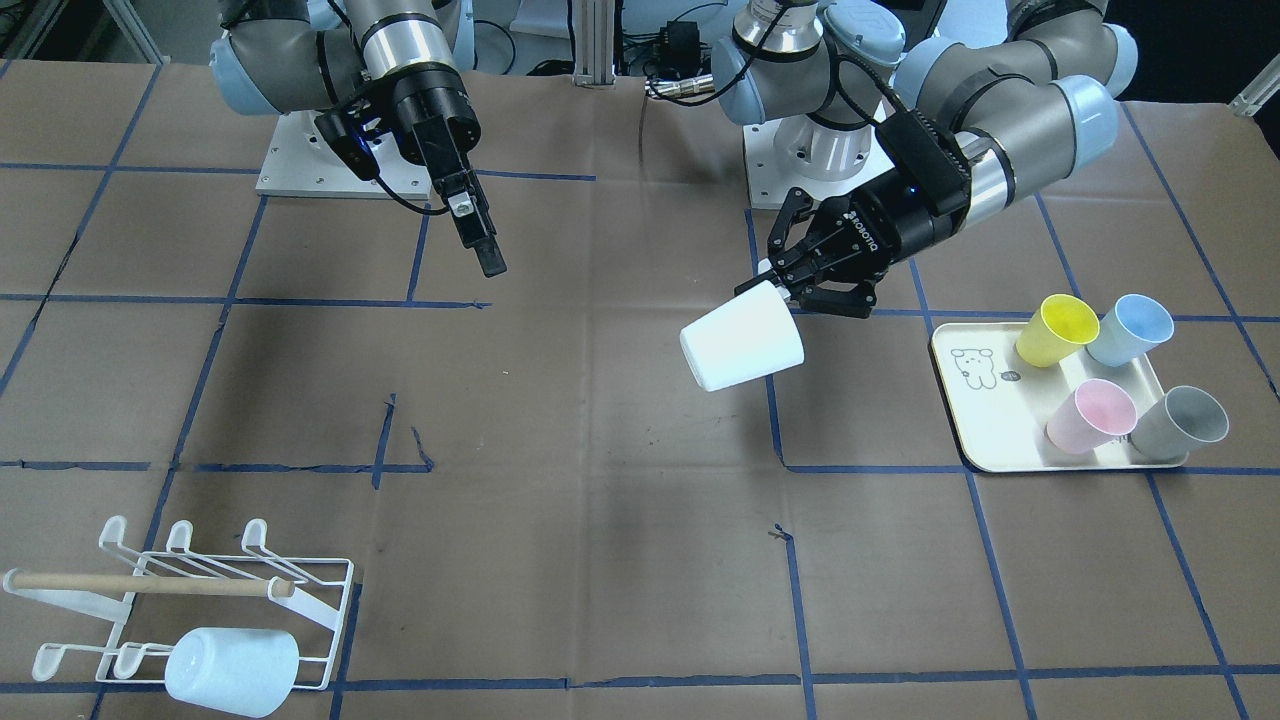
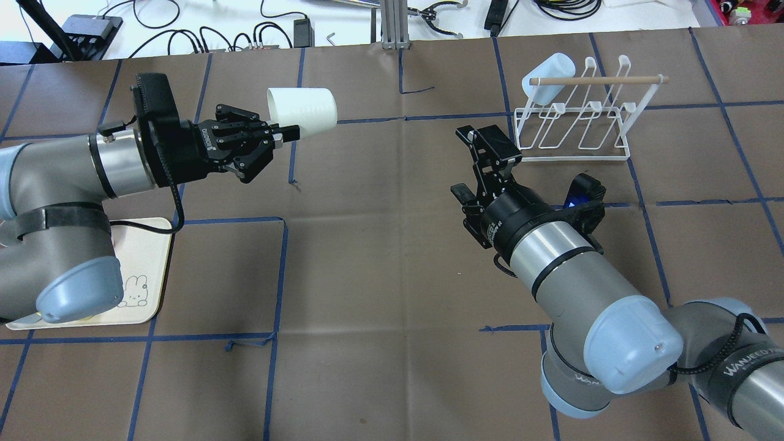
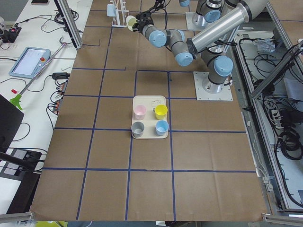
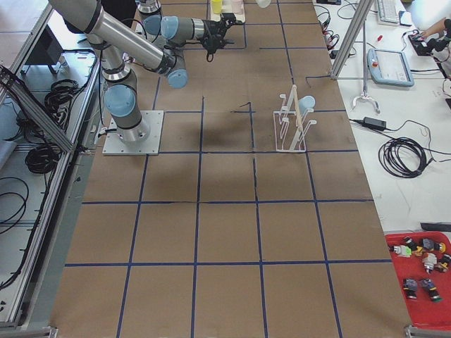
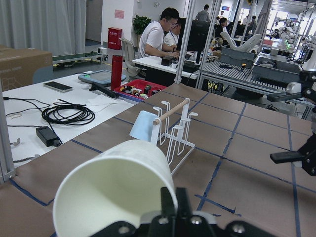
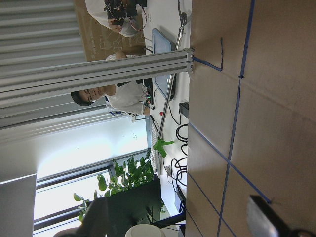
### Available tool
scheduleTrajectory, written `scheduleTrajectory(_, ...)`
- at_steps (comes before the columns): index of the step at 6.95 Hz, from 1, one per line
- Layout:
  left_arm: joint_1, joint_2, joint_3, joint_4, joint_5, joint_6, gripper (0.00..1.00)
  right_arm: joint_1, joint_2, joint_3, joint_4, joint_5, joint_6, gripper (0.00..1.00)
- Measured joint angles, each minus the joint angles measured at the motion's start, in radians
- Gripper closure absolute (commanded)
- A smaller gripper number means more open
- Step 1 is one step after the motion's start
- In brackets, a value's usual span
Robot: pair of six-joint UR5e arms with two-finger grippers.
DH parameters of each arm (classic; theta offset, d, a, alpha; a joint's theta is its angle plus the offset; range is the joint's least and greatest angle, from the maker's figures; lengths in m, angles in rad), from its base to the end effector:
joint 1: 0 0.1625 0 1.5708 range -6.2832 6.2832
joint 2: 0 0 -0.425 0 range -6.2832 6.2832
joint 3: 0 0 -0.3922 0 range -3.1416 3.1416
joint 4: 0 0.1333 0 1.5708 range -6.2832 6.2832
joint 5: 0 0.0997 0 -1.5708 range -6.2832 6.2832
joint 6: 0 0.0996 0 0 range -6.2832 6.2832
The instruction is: Transfer IKEA cup to right arm and place on rack
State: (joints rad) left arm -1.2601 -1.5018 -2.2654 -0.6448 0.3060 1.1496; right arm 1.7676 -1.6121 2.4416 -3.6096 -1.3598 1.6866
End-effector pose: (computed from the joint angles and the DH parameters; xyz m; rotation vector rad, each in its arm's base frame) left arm -0.0973 -0.4437 0.3577 -1.0481 -1.7892 1.2397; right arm 0.2242 -0.3363 0.3567 1.2305 1.5473 -0.6328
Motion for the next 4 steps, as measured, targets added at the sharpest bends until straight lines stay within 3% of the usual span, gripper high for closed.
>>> scheduleTrajectory(2,-0.042,0.030,-0.119,0.163,-0.002,-0.051,1.00,0.015,0.002,-0.009,0.046,0.004,0.008,0.00)
scheduleTrajectory(4,-0.057,0.020,-0.146,0.283,0.000,-0.154,1.00,0.065,0.005,-0.022,0.094,0.004,0.047,0.00)
